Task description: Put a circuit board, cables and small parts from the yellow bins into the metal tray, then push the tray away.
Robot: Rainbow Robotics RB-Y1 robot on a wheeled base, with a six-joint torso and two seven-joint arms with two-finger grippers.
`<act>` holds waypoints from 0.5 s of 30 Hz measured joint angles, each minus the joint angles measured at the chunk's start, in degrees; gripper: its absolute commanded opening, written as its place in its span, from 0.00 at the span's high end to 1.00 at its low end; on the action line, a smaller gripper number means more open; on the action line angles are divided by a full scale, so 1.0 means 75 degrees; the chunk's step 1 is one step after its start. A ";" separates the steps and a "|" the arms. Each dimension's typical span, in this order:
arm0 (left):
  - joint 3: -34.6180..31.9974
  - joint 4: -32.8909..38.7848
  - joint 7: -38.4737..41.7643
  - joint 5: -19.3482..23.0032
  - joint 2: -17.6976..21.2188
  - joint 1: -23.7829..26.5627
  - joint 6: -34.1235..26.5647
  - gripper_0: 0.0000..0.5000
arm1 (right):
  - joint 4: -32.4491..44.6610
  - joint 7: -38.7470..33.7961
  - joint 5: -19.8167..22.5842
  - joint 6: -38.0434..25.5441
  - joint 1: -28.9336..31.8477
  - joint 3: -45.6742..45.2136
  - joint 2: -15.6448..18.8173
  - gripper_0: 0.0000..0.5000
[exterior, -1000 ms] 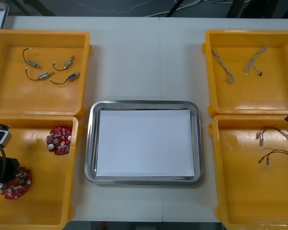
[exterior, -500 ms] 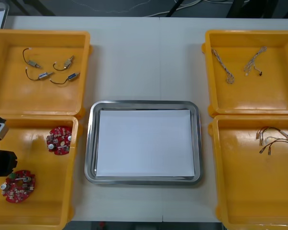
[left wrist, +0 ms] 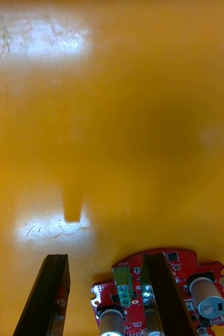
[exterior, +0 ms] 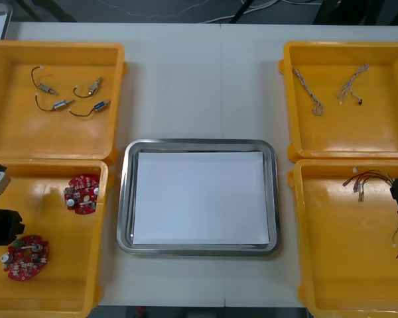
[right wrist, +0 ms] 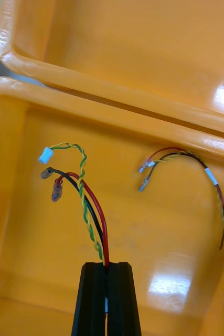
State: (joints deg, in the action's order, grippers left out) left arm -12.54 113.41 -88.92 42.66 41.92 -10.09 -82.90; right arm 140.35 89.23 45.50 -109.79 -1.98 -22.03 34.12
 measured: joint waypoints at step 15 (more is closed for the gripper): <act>-0.0002 0.0000 -0.0002 0.0200 -0.0023 -0.0644 0.0376 0.20 | 0.0129 -0.1885 0.0027 -0.0001 -0.0319 0.1262 0.0290 1.00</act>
State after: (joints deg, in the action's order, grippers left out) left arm -12.56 113.41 -88.93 44.17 41.75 -14.92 -80.08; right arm 141.31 75.09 45.71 -109.80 -4.37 -12.56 36.29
